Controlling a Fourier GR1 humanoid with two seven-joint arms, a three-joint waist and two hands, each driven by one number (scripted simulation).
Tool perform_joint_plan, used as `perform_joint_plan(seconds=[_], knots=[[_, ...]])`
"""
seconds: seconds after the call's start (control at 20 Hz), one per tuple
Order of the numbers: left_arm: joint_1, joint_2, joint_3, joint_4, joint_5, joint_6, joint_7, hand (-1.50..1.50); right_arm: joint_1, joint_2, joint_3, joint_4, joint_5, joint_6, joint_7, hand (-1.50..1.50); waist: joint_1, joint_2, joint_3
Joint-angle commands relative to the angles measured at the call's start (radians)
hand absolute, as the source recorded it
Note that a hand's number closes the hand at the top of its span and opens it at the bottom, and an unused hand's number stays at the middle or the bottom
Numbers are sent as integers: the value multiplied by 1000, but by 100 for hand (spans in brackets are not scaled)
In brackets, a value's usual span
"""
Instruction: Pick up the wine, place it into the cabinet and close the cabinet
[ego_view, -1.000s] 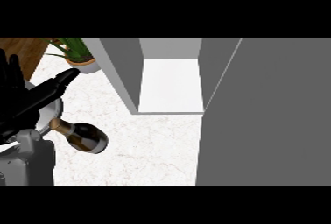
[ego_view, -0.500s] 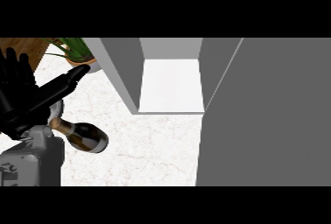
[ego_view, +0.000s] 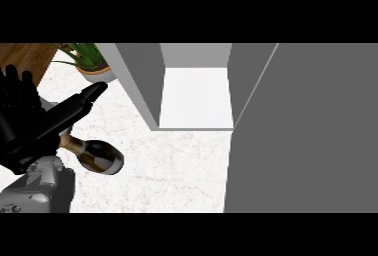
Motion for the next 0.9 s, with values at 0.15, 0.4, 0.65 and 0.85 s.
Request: perform_joint_plan(seconds=[0.15,0.4,0.65,0.85], knots=[[71,56,60,-56,24,-24,49,-150,-48,5,-17,-17,-6,-12,50,-150,3,0,0],[195,0,8,-99,3,-2,-11,-150,-111,14,-12,24,15,-29,74,-150,6,1,0],[257,-14,53,-8,147,-37,-207,-150,-85,-16,-94,-32,-77,4,97,-150,1,1,-1],[292,-4,65,-34,104,-41,-116,-150,40,55,36,-26,58,28,-26,-150,0,0,0]])
